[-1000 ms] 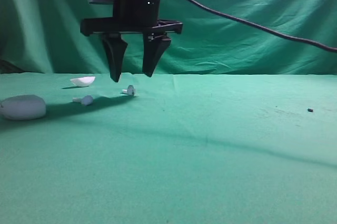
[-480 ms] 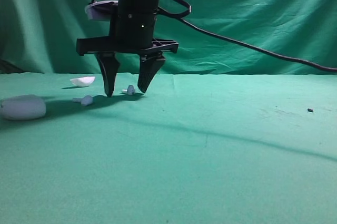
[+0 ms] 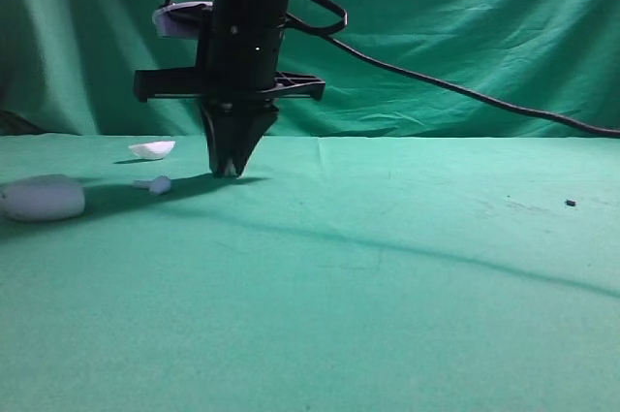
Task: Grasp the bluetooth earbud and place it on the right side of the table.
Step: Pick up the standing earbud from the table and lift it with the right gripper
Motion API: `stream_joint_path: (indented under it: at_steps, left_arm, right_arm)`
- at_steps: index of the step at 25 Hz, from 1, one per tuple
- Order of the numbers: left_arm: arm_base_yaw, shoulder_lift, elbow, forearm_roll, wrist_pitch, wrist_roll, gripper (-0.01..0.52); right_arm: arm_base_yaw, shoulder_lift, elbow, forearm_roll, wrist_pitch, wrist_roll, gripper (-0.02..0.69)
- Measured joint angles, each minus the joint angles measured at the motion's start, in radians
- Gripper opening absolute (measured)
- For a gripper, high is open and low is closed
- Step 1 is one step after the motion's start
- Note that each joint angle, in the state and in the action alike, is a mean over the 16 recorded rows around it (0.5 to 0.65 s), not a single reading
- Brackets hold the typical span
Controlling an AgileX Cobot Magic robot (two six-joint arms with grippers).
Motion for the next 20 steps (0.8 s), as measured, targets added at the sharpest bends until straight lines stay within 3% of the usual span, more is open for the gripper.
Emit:
stream_joint_path:
  at_steps: [7,20]
  left_arm:
    - [0.000,0.000,0.000,0.000,0.000,0.000,0.000]
    - [0.000,0.000,0.000,0.000,0.000,0.000,0.000]
  right_arm:
    - [-0.006,-0.009,-0.013,-0.012,0.028,0.003,0.088]
    - [-0.090,-0.190,-0.018,-0.046,0.165,0.003,0.083]
